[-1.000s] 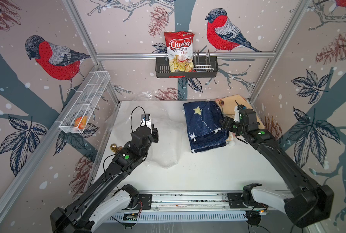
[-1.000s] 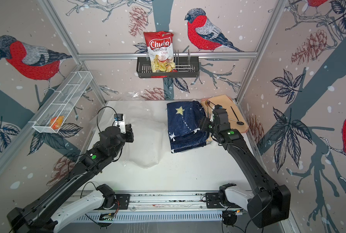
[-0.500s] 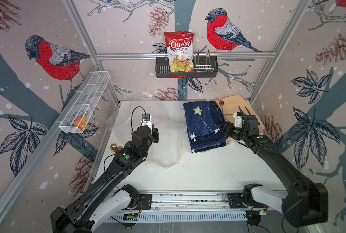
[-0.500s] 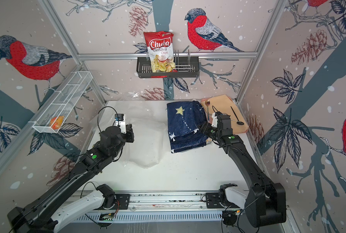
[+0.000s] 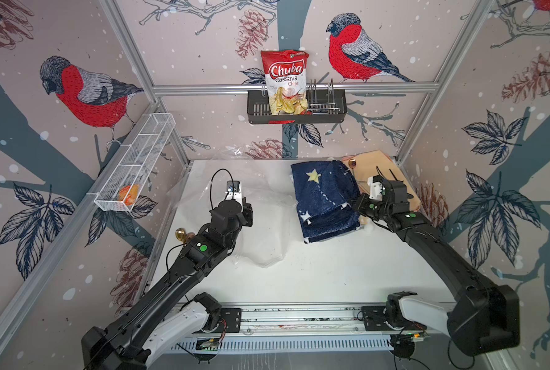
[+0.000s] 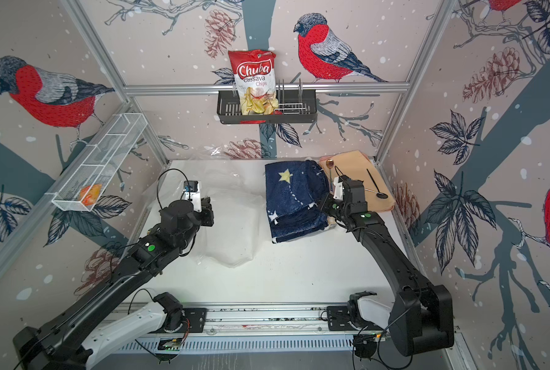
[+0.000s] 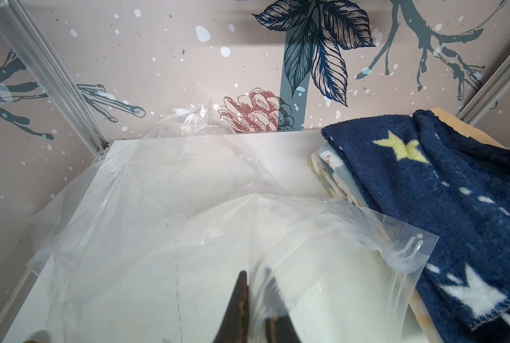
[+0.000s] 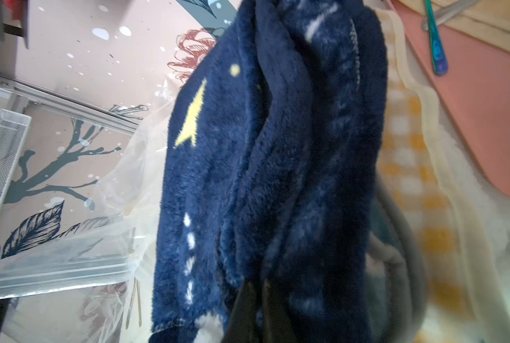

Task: Take the blanket out of the vacuum bag
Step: Place the blanket at the center of the board.

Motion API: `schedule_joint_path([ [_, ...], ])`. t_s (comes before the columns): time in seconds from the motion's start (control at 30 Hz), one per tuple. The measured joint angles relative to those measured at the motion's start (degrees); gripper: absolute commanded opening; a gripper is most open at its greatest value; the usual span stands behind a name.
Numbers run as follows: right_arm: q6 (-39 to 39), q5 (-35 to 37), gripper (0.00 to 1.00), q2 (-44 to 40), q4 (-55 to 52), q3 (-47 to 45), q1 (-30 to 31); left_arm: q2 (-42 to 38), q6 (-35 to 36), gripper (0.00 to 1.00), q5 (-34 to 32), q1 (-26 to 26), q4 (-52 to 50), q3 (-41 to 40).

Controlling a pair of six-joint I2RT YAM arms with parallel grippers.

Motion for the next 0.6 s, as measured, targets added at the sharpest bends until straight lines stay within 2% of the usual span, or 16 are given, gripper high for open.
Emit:
schedule_joint_path([
  [0.3,-1.4,7.1,0.00,-5.6,-4.0,0.9,-1.1,0.0,0.0,0.11,1.1,0.0,0.0,0.0],
  [0.37,-1.5,7.3,0.09,-5.1,-3.9,-0.4,-2.5,0.0,0.0,0.11,1.2,0.0,0.0,0.0],
  [0.4,-1.6,7.0,0.19,-4.1,-4.0,-1.1,-3.3,0.0,0.0,0.11,1.2,0.0,0.0,0.0],
  [0.43,-1.7,6.6,0.32,-2.8,-4.6,-1.3,-4.0,0.0,0.0,0.11,1.2,0.0,0.0,0.0],
  [0.5,-2.2,6.6,0.46,-1.0,-5.6,-1.4,-4.7,-0.1,0.0,0.11,1.3,0.0,0.0,0.0],
  [0.53,-2.6,6.8,0.52,-0.9,-5.9,-1.5,-4.8,-0.1,0.0,0.11,1.3,0.0,0.0,0.0],
  [0.6,-2.8,6.9,0.56,-1.4,-6.0,-1.5,-4.8,-0.2,0.0,0.11,1.3,0.0,0.0,0.0],
])
